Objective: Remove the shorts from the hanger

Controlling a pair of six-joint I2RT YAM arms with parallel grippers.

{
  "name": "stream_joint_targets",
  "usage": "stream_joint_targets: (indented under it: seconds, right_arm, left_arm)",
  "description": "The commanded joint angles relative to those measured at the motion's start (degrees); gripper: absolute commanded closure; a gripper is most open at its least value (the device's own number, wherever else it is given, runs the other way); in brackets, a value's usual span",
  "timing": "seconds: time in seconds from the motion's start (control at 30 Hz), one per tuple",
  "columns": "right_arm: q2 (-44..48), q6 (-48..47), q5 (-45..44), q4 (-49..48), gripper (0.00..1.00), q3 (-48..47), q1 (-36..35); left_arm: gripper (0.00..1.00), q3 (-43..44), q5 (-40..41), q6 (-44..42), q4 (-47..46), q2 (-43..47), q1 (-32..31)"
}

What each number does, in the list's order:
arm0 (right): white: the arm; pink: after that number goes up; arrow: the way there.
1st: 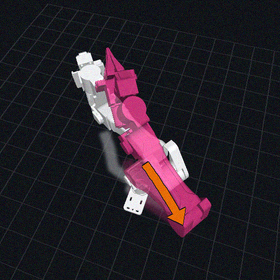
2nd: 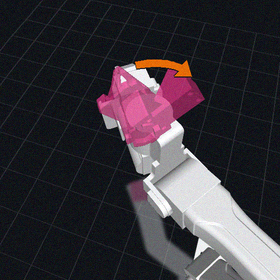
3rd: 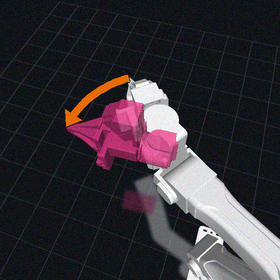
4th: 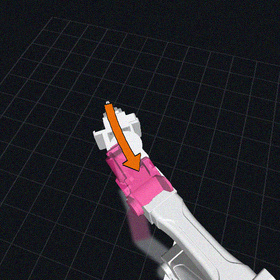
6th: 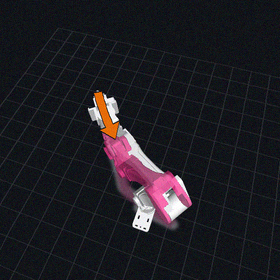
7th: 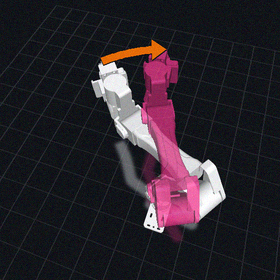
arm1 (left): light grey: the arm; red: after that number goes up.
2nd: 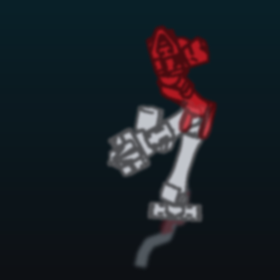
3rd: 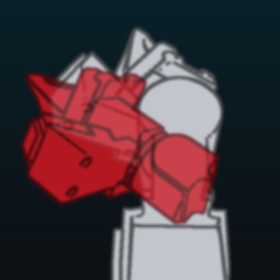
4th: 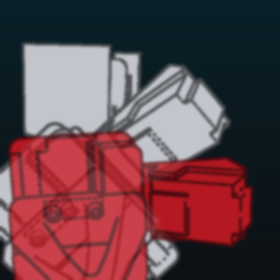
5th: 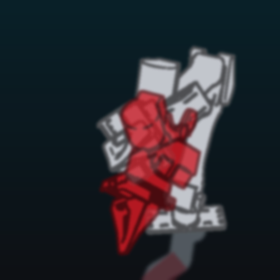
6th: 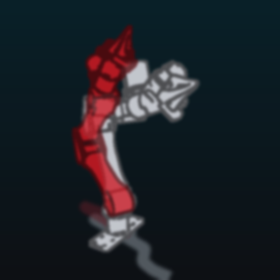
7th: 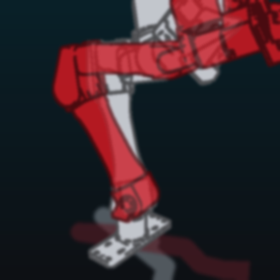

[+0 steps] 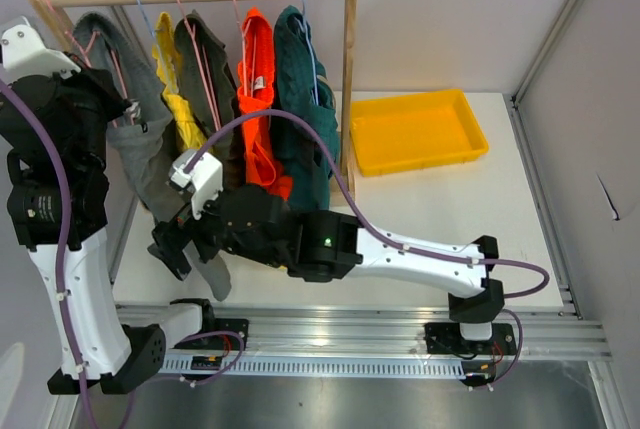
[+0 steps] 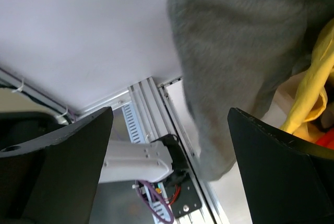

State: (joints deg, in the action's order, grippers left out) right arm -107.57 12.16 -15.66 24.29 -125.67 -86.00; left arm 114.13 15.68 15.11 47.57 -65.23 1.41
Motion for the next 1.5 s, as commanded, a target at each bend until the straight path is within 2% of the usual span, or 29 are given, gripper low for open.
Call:
stream_joint_targets:
  seconds: [0.0,0.23,0.33,0.37,0.4,0.43,0.57,0.6,0.63,0.8,0.87,0.97,1.07,1.23,1.47]
  right_arm:
    - [-3.2,-0.6,-2.0,-2.5,0.00,-4.5,1.3]
    - [-8.8,1.7,-1.0,-7.5,0.04,-4.4,4.6]
    - [-9.9,2.1,-0.2,-9.1,0.54,-4.2,4.5]
    - [-10.3,2.1,-0.3,-9.2,0.83,-4.1,4.3]
    - [-10.1,2.0,-0.5,-9.4,0.95,-3.6,4.0]
    - [-9.7,1.9,-1.7,-9.6,1.00,-2.9,3.0]
    - [-3.2,1.4,-4.7,-13.2,1.00,6.3,-0.4]
    - [-1.7,1.1,-6.2,-14.4,1.00,11.0,-1.5]
    - [-0.2,0.5,-7.9,-14.8,1.00,13.5,-4.2]
    - [9.9,0.1,-22.6,-18.0,1.00,32.5,-13.8]
    - [11.8,3.2,-26.9,-18.6,1.00,37.1,-17.6]
    - [13.4,9.5,-27.4,-18.3,1.00,43.1,-18.9]
    - [12.8,12.0,-26.7,-19.2,1.00,45.1,-19.0]
    - [9.9,10.9,-23.6,-21.8,1.00,43.2,-17.2]
    - [6.4,5.0,-17.3,-20.7,1.00,32.3,-9.4]
  left_arm:
    - [1.00,0.3,-1.4,1.3,-7.1,2.0,-0.4]
    - [1.00,0.8,-2.4,2.2,-6.3,2.6,-0.4]
    - [1.00,1.1,-2.6,2.4,-6.2,2.7,-0.4]
    - [1.00,1.1,-2.6,2.6,-6.1,2.8,-0.4]
    - [1.00,0.5,-2.4,2.6,-6.2,2.8,-0.4]
    - [1.00,0.7,-2.4,2.6,-6.1,2.9,-0.4]
    - [1.00,0.5,-0.7,2.4,-6.1,3.2,-0.4]
    - [1.00,0.2,0.0,2.3,-6.2,3.4,-0.4]
    - [1.00,0.3,0.7,1.9,-6.3,3.4,-0.4]
    - [1.00,2.0,5.1,-0.3,-6.7,2.6,-0.4]
    - [1.00,3.0,5.7,-0.5,-6.4,1.9,-0.4]
    - [1.00,4.3,5.6,-0.5,-6.4,0.7,-0.4]
    - [1.00,4.2,5.0,-0.3,-5.9,0.6,-0.4]
    - [1.00,1.9,2.4,-0.5,-5.4,2.6,-0.5]
    - [1.00,-4.7,-4.5,2.3,0.8,7.9,-0.4]
